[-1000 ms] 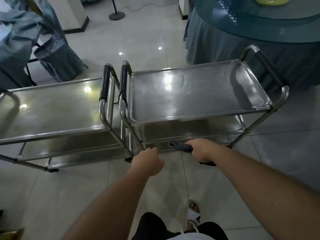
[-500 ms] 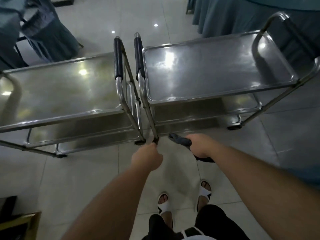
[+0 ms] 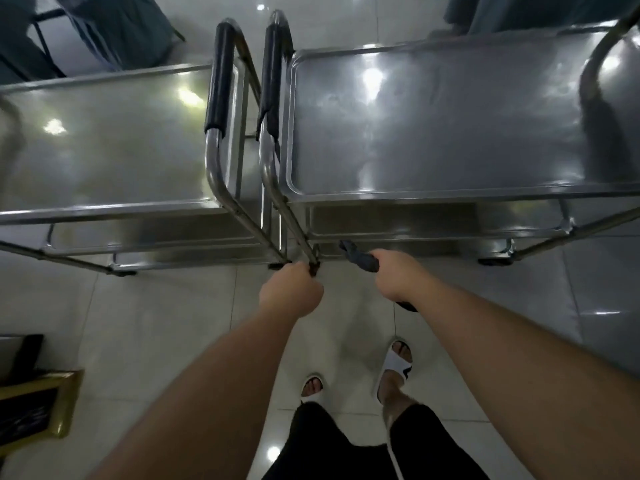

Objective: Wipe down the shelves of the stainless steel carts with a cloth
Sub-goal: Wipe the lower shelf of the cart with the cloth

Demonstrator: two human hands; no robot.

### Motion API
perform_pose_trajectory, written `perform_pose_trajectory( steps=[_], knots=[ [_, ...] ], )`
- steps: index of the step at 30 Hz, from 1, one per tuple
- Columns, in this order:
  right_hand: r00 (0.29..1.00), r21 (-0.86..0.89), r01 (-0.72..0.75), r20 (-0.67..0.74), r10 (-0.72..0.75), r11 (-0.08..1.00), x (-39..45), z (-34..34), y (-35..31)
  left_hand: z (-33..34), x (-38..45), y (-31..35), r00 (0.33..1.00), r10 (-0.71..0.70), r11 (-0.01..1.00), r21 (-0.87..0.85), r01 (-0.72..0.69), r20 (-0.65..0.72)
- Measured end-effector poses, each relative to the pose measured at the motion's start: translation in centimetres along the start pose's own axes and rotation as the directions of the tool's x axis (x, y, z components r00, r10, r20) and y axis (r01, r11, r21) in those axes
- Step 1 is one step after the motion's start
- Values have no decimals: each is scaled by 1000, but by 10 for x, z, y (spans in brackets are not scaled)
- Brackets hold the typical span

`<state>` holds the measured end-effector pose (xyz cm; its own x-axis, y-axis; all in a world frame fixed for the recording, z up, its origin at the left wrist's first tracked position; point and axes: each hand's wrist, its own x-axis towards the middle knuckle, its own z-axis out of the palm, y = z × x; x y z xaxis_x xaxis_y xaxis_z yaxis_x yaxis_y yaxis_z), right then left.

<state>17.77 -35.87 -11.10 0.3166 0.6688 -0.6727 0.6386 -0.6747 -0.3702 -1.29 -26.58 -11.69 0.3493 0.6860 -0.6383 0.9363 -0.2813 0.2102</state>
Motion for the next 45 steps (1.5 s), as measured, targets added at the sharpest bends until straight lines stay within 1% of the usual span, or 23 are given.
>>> perform_pose_trajectory(
  steps=[4,7,10,12,14,16,18,20,23,24,26,28,30,31,33,34,35,36,38,40,41,43,45],
  knots=[
    [999,12,-40,33,40,999,40,3,21,8,35,14,999,-30,999,-29,29,-20],
    [999,77,-43,-13,44,996,73,11,31,15,74,11,997,-69,994,-81,67,-22],
    [998,86,-40,-53,45,995,118,21,35,27,128,2,986,-159,960,-242,143,-44],
    [996,126,-30,-79,40,992,149,28,32,41,161,-10,968,-245,901,-383,204,-61],
    [997,165,-32,-63,43,986,176,34,26,57,190,-24,942,-319,827,-515,225,-100],
    [996,177,-16,-86,32,984,203,40,21,70,215,-36,921,-347,737,-658,151,-177],
    [983,156,67,-178,-39,985,228,47,19,80,236,-46,898,-335,689,-725,27,-284],
    [957,146,156,-269,-112,977,253,55,16,93,252,-55,877,-282,668,-736,-110,-388],
    [894,106,271,-396,-210,957,290,71,3,100,269,-63,840,-206,577,-756,-309,-501],
    [869,87,313,-429,-248,946,302,76,-3,99,275,-66,827,-179,568,-743,-355,-532],
    [829,65,405,-447,-336,912,323,91,-15,99,288,-72,795,-133,594,-690,-414,-592],
    [824,25,461,-382,-418,887,345,109,-21,103,299,-76,746,-113,599,-644,-475,-656],
    [834,-35,517,-205,-513,855,363,126,-22,110,309,-77,677,-130,566,-615,-549,-724],
    [820,-69,561,-88,-565,825,372,136,-21,114,313,-76,658,-143,531,-618,-579,-739],
    [799,-152,599,38,-601,786,393,153,-20,121,321,-72,646,-155,444,-637,-630,-747],
    [803,-236,584,32,-595,776,399,162,-19,125,326,-70,644,-166,408,-646,-645,-747],
    [799,-284,572,-21,-601,770,402,169,-19,128,331,-68,647,-179,372,-660,-653,-741],
    [769,-353,579,-66,-636,735,404,176,-18,130,335,-66,655,-190,333,-676,-657,-731],
    [754,-391,557,-132,-644,733,406,188,-11,138,344,-64,674,-210,287,-703,-650,-709],
    [767,-372,526,-180,-616,765,406,191,2,144,352,-64,674,-244,297,-715,-633,-698],
    [775,-401,482,-218,-593,779,406,190,15,146,355,-64,666,-265,307,-715,-628,-698],
    [789,-428,375,-319,-525,822,404,177,53,148,360,-63,643,-303,324,-711,-624,-703],
    [804,-406,230,-433,-408,884,401,155,106,149,363,-60,634,-336,321,-717,-618,-697]
  ],
)
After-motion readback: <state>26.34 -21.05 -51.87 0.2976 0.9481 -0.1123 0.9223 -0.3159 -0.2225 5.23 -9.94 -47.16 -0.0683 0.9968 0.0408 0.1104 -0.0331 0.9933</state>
